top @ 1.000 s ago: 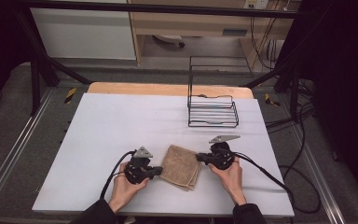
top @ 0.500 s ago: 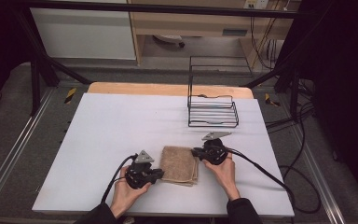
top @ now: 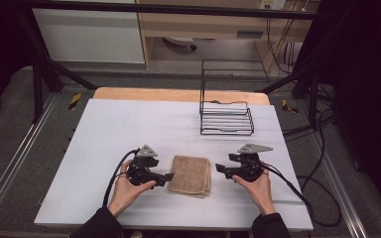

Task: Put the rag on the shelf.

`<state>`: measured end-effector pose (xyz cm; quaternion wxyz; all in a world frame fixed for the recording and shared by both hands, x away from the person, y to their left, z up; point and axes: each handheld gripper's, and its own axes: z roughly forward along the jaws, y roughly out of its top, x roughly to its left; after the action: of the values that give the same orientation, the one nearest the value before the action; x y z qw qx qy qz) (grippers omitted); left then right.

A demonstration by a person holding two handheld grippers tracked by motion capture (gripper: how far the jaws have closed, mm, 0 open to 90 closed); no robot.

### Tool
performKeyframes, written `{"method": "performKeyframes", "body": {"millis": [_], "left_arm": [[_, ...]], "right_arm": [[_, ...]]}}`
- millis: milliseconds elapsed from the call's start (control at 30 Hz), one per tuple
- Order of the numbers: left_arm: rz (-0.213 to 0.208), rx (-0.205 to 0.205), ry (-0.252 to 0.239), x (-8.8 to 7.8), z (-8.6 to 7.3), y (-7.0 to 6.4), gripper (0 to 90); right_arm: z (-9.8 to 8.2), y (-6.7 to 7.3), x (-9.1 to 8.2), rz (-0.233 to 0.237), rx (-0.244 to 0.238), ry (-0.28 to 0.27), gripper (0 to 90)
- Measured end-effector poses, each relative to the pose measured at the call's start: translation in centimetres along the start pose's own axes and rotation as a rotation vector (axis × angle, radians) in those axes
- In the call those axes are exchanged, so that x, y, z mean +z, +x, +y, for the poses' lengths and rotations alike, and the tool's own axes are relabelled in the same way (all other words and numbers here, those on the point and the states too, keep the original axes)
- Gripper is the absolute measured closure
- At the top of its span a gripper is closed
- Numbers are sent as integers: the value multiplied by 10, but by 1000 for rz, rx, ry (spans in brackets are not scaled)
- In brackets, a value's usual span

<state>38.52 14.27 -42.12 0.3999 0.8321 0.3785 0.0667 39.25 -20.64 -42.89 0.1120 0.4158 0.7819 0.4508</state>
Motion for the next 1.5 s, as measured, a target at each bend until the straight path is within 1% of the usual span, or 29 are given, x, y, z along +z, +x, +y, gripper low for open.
{"method": "performKeyframes", "body": {"millis": [33, 100, 133, 200, 233, 333, 367, 400, 500, 533, 567, 633, 667, 700, 767, 800, 833, 900, 967, 1000, 1033, 1100, 1133, 1167, 1200, 1267, 1367, 1500], "left_arm": [[7, 9, 6, 2, 2, 1, 168], [23, 10, 21, 8, 6, 2, 148], [36, 10, 30, 11, 9, 2, 149], [52, 7, 34, 17, 13, 3, 154], [52, 11, 31, 19, 16, 3, 158], [43, 5, -1, 24, 23, 6, 165], [49, 2, -6, 27, 25, 7, 206], [65, 7, -2, 29, 27, 8, 206], [85, 15, 16, 38, 33, 11, 224], [96, 7, 14, 41, 33, 12, 278], [96, -6, 10, 43, 33, 13, 278], [80, -34, 6, 47, 33, 16, 333], [82, -39, 10, 49, 33, 17, 381], [82, -42, 13, 51, 33, 17, 381], [76, -36, 34, 55, 31, 19, 448], [83, -35, 43, 56, 31, 19, 448], [84, -35, 51, 57, 30, 20, 473], [63, -51, 49, 59, 29, 20, 535], [55, -43, 47, 60, 29, 19, 582], [51, -43, 44, 60, 29, 18, 629], [50, -47, 42, 61, 29, 17, 629], [44, -44, 46, 61, 29, 17, 655], [41, -46, 46, 62, 29, 17, 668], [35, -54, 42, 63, 29, 17, 692], [28, -58, 42, 63, 29, 17, 692], [26, -61, 41, 65, 28, 16, 727], [33, -54, 38, 65, 27, 14, 765], [46, -56, 30, 66, 26, 12, 799]], "right_arm": [[0, 0, 0, 0, 0, 0, 243], [-4, -3, -4, 2, 14, -1, 192], [-6, -4, -5, 3, 8, -7, 162], [-10, -5, -7, 10, 10, -3, 118], [-13, -5, -8, 12, 14, 0, 102], [-20, -4, -11, 17, 15, -4, 85], [-23, -3, -12, 18, 8, 4, 69], [-23, -3, -12, 18, 8, 4, 69], [-25, -1, -13, 18, 11, 3, 58], [-25, -1, -13, 17, 19, 8, 53], [-25, -1, -13, 17, 19, 8, 53], [-25, -1, -13, 15, 18, 8, 53], [-25, -1, -13, 16, 20, 10, 53], [-25, -1, -13, 16, 20, 10, 53], [-25, -1, -13, 14, 24, 11, 58], [-25, -1, -13, 14, 24, 11, 58], [-25, -2, -12, 13, 22, 12, 59], [-25, -2, -12, 8, 19, 14, 62], [-25, -2, -12, 4, 19, 12, 65], [-24, -2, -12, 5, 24, 8, 72], [-24, -2, -12, 5, 24, 8, 72], [-24, -2, -11, 8, 36, 10, 74], [-24, -2, -11, 7, 34, 10, 75], [-23, -1, -10, 3, 45, 10, 75], [-23, -1, -10, 3, 45, 10, 75], [-20, -1, -8, -5, 47, 7, 75], [-17, 0, -6, -4, 51, 4, 77], [-9, 5, 0, -32, 55, 15, 86]]}}
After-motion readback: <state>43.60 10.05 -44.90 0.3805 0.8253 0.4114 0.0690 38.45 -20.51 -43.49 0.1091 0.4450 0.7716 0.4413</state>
